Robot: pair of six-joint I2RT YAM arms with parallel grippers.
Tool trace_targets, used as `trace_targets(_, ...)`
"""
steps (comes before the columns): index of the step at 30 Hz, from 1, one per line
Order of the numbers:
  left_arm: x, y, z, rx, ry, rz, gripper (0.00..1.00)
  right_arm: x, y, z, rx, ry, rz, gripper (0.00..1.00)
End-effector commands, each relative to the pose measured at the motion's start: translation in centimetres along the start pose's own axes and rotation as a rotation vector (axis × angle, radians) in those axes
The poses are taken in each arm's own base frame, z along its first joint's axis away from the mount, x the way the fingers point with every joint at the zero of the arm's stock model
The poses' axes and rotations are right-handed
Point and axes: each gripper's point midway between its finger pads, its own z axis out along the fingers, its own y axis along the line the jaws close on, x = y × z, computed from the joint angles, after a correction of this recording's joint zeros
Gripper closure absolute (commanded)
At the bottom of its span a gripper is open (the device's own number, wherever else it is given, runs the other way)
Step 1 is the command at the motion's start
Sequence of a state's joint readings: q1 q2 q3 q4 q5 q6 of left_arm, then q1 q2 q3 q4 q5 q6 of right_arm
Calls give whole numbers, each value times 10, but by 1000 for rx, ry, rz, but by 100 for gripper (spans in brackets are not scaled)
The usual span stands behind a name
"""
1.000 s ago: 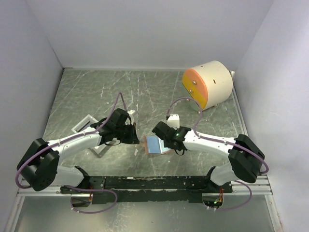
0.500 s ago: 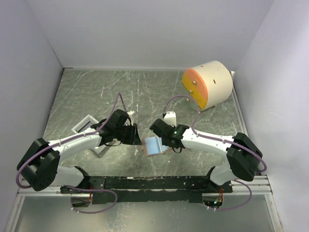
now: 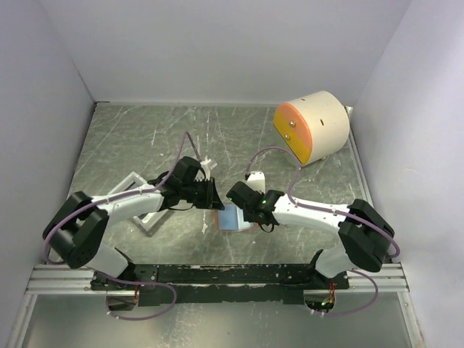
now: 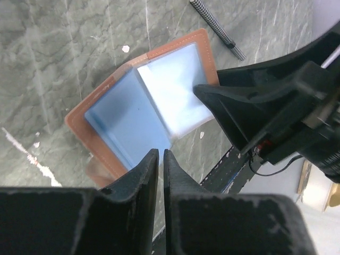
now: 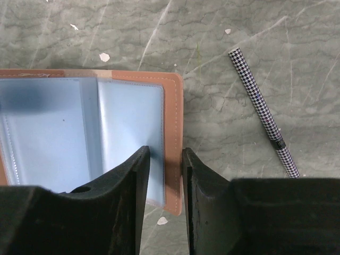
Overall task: Put the credit cards into the card holder
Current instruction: Open the card holder at the center of the board.
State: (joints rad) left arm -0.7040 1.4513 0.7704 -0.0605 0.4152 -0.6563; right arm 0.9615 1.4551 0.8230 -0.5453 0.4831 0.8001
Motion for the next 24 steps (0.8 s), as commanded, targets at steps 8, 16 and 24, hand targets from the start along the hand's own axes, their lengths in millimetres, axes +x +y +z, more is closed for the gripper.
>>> trace_targets(8, -7, -9, 29, 80, 24, 1, 78, -7, -2, -9, -18, -36, 24, 69)
trace_targets(16, 6, -7, 45, 143, 57, -46, 78, -20, 10, -24, -93, -55, 51, 68)
trace_targets(24, 7, -21, 52, 203, 64, -49, 79, -37, 21, -47, -175, -80, 79, 67)
